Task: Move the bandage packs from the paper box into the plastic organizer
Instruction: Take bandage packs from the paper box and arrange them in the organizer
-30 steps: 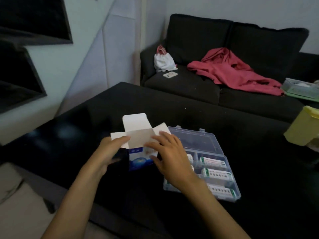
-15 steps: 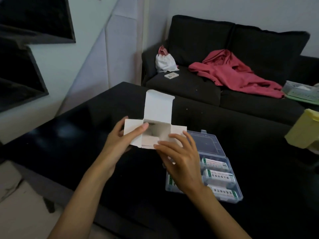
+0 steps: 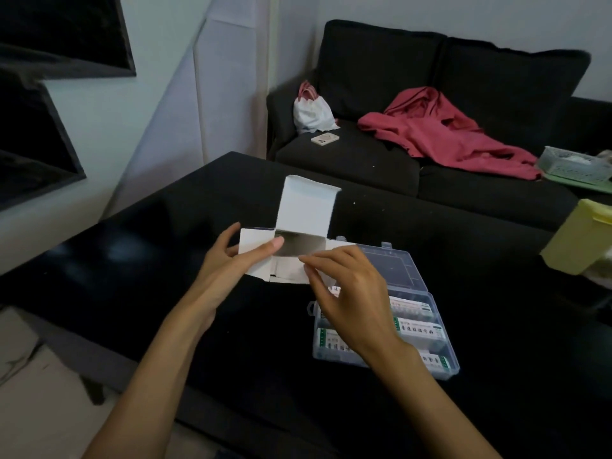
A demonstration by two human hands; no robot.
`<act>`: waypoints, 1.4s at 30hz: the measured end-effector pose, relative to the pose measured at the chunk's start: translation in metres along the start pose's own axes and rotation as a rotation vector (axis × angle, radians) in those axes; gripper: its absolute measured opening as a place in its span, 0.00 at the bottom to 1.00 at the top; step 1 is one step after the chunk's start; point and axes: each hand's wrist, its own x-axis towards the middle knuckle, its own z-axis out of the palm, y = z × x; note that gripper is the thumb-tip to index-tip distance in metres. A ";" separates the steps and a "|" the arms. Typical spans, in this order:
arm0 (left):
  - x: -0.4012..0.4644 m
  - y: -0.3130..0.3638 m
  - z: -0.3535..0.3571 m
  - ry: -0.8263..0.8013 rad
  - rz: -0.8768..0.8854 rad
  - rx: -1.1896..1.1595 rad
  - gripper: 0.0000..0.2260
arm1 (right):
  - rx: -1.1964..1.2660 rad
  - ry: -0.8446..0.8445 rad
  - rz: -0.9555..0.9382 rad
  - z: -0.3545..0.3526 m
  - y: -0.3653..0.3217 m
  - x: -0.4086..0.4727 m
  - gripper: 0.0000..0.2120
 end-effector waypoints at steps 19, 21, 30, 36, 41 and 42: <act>0.001 0.001 0.013 -0.026 0.070 -0.030 0.36 | -0.209 -0.083 -0.095 -0.012 0.009 0.006 0.10; 0.004 -0.003 0.009 -0.066 -0.010 -0.035 0.33 | -0.171 -0.023 -0.100 -0.012 0.013 0.003 0.11; 0.022 -0.021 0.009 -0.062 -0.279 0.230 0.33 | 0.314 -0.130 0.407 -0.008 0.016 0.000 0.11; 0.032 -0.034 0.000 0.093 -0.303 0.380 0.54 | 0.775 -0.287 0.811 -0.015 0.017 0.007 0.08; 0.016 -0.003 0.012 0.579 0.253 0.423 0.22 | 0.833 -0.302 0.822 -0.020 0.021 0.007 0.07; 0.009 0.006 0.015 0.637 0.372 0.349 0.17 | 0.836 -0.276 0.789 -0.020 0.023 0.008 0.07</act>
